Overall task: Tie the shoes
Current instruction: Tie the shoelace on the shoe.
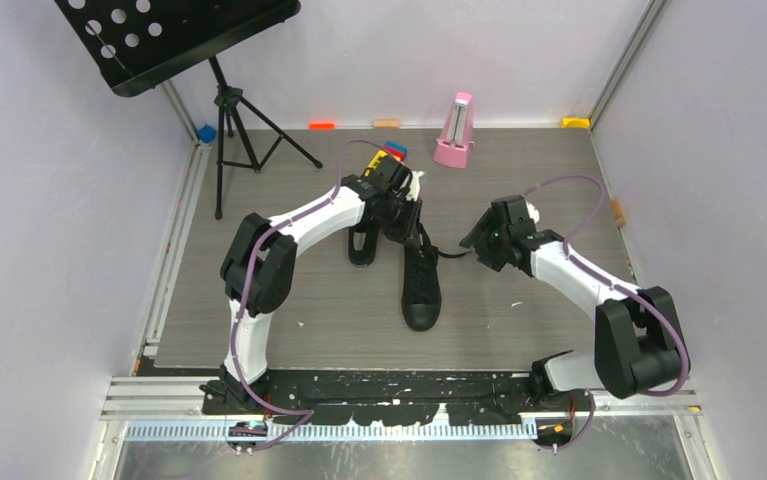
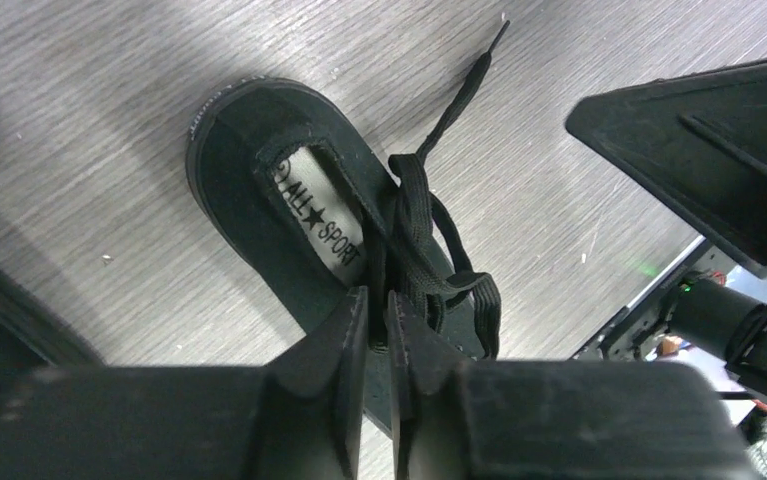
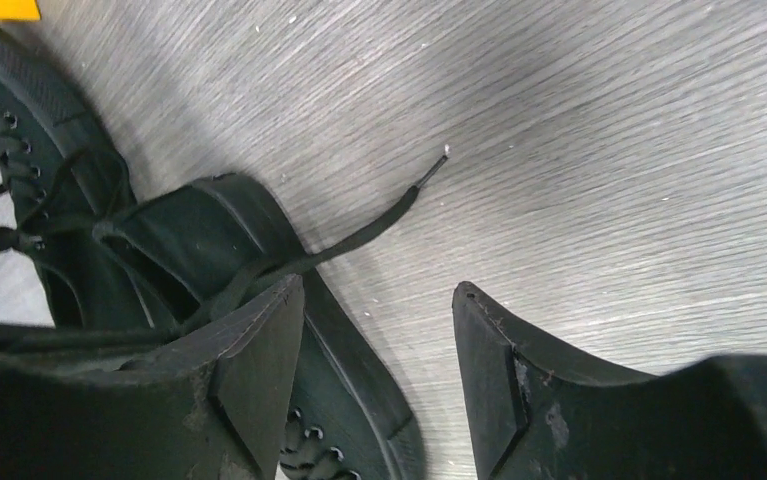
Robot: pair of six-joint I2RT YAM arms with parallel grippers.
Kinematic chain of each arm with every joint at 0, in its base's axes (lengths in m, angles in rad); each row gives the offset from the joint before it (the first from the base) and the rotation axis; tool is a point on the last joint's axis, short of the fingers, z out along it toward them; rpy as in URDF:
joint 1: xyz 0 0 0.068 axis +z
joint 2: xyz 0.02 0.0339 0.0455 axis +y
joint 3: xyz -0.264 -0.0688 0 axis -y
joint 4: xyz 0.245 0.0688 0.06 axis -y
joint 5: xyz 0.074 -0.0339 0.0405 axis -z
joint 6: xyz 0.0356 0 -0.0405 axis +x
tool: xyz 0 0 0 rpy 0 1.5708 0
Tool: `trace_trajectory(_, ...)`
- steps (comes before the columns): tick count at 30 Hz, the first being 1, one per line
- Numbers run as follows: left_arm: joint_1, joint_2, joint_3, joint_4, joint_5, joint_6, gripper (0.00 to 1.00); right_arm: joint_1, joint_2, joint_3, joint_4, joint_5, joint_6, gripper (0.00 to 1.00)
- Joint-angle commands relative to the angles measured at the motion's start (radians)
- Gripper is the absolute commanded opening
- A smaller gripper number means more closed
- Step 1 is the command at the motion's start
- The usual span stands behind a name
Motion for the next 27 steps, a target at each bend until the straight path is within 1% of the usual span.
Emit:
trace_trajectory(1, -0.005, -0.022, 0.03, -0.005, 0.023, 0.008, 0.08, 0.056, 0.066, 0.109, -0.05, 0.19, 0.227, 0.61)
trace_trajectory(2, -0.005, -0.04, 0.024, -0.004, 0.013, 0.011, 0.03, 0.066, 0.094, 0.142, -0.078, 0.22, 0.26, 0.61)
trace_trajectory(3, -0.006, -0.056, 0.018, -0.003, 0.003, 0.016, 0.0, 0.08, 0.114, 0.166, -0.112, 0.237, 0.286, 0.6)
trace_trajectory(6, -0.006, -0.107, -0.014, 0.009, -0.018, 0.022, 0.0, 0.105, 0.167, 0.212, -0.167, 0.272, 0.369, 0.57)
trace_trajectory(11, -0.005, -0.184, -0.081, 0.049, -0.045, 0.022, 0.0, 0.119, 0.199, 0.191, -0.14, 0.276, 0.501, 0.56)
trace_trajectory(19, -0.006, -0.227, -0.137, 0.087, -0.043, 0.024, 0.0, 0.175, 0.267, 0.208, -0.127, 0.271, 0.579, 0.55)
trace_trajectory(27, -0.006, -0.206, -0.14, 0.115, -0.016, 0.033, 0.0, 0.206, 0.319, 0.208, -0.077, 0.247, 0.603, 0.56)
